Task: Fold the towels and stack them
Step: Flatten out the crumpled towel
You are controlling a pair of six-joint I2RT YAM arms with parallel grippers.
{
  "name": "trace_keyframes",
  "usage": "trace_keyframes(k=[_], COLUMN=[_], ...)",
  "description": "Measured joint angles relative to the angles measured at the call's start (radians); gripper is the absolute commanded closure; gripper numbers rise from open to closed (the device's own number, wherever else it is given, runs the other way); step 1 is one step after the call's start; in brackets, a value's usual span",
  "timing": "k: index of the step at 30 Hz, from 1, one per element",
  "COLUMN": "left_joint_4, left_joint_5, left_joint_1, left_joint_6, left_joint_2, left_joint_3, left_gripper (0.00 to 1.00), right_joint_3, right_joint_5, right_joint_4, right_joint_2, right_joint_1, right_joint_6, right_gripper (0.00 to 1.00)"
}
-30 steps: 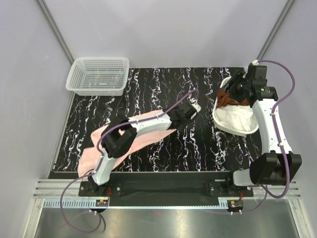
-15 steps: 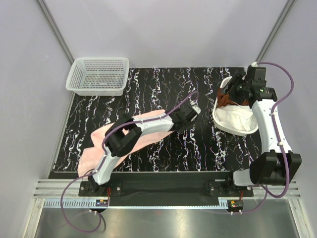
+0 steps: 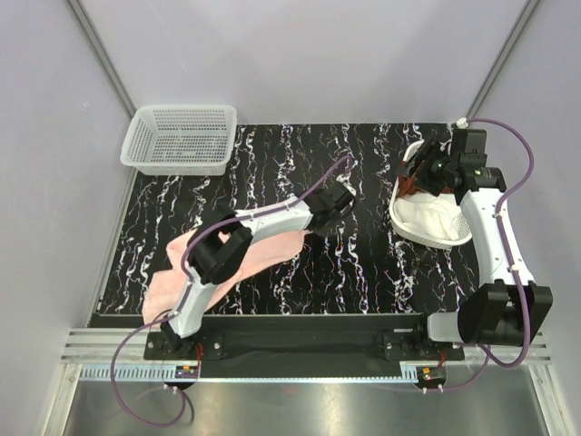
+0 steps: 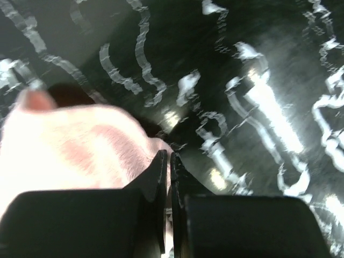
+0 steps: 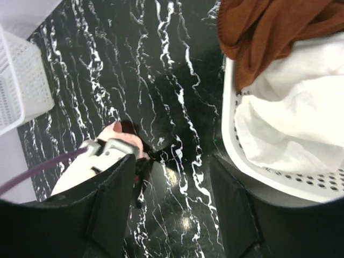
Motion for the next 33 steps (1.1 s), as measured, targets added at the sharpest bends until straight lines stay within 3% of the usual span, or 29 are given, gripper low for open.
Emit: trace_keyframes(k=[3, 6, 10, 13, 16, 22, 33], left_joint_4=[-0.091, -0.161, -0.163, -0.165, -0.181, -0.214, -0.204], left_joint_5=[0.001, 0.015, 0.029, 0.031, 0.034, 0.076, 0.120], left_joint_1=[0.023, 0.067, 0.205, 0.341, 0.414, 0.457, 0.497], left_joint_6=[-0.011, -0.020, -0.025, -0.024, -0.022, -0.020, -0.021], left_joint_2=[-0.068, -0.238, -0.513, -0.637, -0.649, -0.573, -0.534], left_joint_3=[0.010, 0.003, -0.064, -0.121, -0.170, -0.235, -0.241], left_gripper=[1.00, 1.00, 1.00, 1.00, 1.00, 1.00, 1.00], right_joint_3=[-0.056, -0.118, -0.140, -0.138, -0.130, -0.078, -0.117], right_joint_5=[-0.063, -0.127, -0.169, -0.174, -0.190, -0.206, -0.258], right_joint_4=[0.057, 0.111, 0.185, 0.269, 0.346, 0.433, 0.597], right_joint_2=[-0.001, 0.001, 0.045, 0.138, 0.268, 0.502, 0.634], right_joint_1=[0.000, 0.008, 0.073, 0.187, 0.297, 0.453, 0.565], right_joint_6=[-0.005, -0.006, -0.002, 0.010, 0.020, 0.018, -0.014], right_gripper=[0.31, 0.30, 0.31, 0.32, 0.35, 0.35, 0.37])
